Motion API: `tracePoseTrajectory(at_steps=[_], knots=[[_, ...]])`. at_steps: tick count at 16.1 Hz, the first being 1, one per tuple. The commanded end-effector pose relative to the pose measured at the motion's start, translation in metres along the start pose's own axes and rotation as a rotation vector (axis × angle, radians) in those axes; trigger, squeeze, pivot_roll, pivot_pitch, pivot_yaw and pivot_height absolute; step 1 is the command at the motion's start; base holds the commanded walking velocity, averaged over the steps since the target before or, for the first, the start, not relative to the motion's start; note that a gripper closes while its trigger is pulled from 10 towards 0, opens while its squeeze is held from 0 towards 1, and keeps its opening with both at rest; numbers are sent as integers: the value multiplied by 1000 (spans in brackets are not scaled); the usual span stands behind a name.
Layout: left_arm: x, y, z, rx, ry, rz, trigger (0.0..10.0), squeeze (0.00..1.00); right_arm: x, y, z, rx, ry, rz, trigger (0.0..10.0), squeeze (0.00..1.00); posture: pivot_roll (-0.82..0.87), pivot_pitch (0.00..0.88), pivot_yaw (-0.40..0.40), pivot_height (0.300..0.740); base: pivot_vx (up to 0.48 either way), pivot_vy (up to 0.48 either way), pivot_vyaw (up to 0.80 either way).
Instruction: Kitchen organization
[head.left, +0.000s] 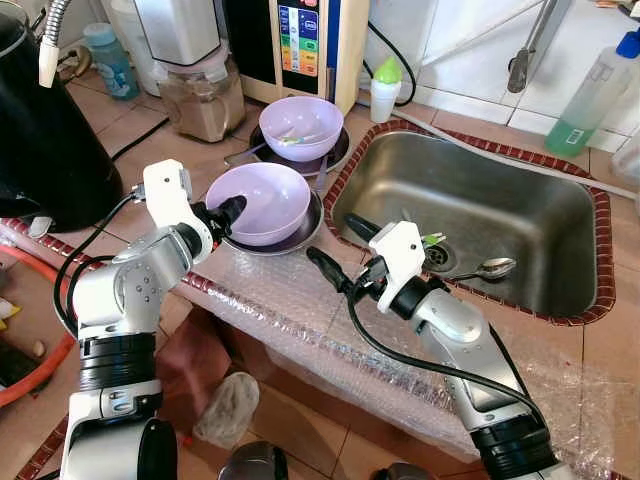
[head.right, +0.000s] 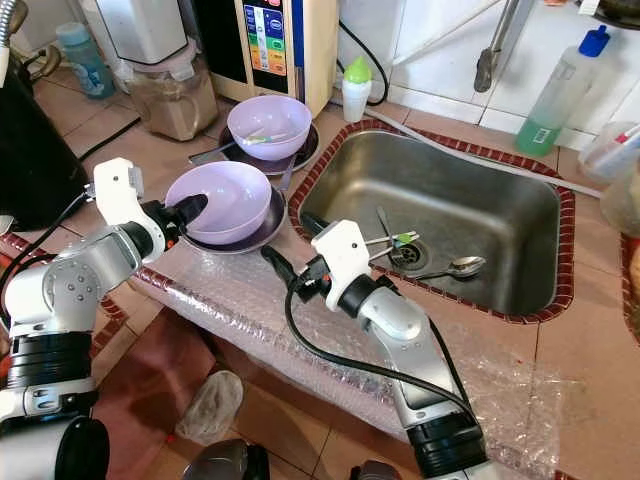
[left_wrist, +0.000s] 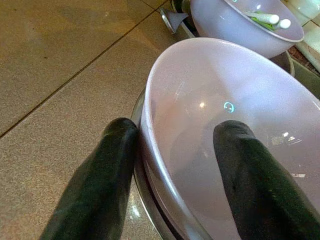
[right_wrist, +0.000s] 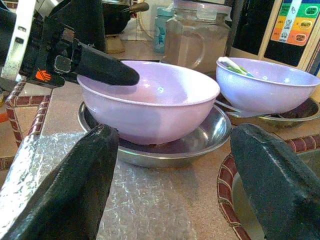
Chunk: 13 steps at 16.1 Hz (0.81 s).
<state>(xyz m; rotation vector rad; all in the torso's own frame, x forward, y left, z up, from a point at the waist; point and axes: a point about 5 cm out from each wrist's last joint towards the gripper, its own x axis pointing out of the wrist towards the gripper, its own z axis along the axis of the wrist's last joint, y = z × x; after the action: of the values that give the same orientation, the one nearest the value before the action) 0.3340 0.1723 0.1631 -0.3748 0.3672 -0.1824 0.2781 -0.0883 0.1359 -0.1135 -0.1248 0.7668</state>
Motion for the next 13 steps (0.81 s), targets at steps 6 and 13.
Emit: tracePoseTrajectory(at_steps=[6,13], knots=[[-2,5,4,16,-36,30,0,0,2,3,-1,2,5,31,10000,0,-10,29,40,740,0,0,0],[-2,1,0,33,-64,-15,0,0,3,3,-1,0,8,35,10000,0,-10,26,37,740,0,0,0]])
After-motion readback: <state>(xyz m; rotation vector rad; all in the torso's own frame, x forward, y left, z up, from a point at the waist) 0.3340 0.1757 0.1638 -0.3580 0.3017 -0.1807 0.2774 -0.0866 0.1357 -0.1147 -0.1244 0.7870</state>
